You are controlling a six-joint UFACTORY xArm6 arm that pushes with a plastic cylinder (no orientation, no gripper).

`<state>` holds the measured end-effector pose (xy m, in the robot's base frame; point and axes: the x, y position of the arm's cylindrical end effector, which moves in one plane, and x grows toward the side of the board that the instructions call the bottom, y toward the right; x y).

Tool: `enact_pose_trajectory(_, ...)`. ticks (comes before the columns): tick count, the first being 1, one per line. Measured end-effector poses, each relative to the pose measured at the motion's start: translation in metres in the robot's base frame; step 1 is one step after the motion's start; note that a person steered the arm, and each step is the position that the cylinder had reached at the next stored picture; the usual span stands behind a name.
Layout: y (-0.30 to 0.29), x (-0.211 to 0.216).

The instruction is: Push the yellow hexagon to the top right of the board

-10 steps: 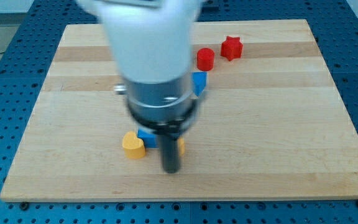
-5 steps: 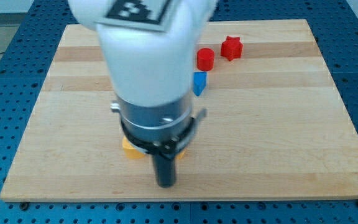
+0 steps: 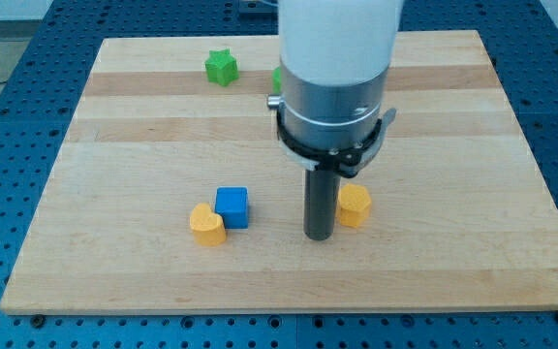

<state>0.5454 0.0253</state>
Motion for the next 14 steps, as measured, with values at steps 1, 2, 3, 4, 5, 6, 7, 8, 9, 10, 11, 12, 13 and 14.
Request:
enact_pose_trajectory(1,0.000,-0.017)
enact_pose_trajectory(2,0.019,-0.022)
enact_pose_trajectory(3,0.035,-0.003)
enact_pose_trajectory(4,0.038,-0.026)
enact_pose_trajectory(5,0.045,-0.044)
enact_pose_trajectory(6,0.065,-0.037)
enact_pose_trajectory(7,0.082,-0.035)
enact_pose_trajectory(8,0.096,-0.024)
enact_pose_trajectory(9,0.119,-0.022)
enact_pose_trajectory(10,0.125,-0.057)
enact_pose_trajectory(11,0.125,-0.118)
enact_pose_trajectory(12,0.127,-0.166)
enact_pose_trajectory(13,0.127,-0.214)
enact_pose_trajectory(14,0.127,-0.241)
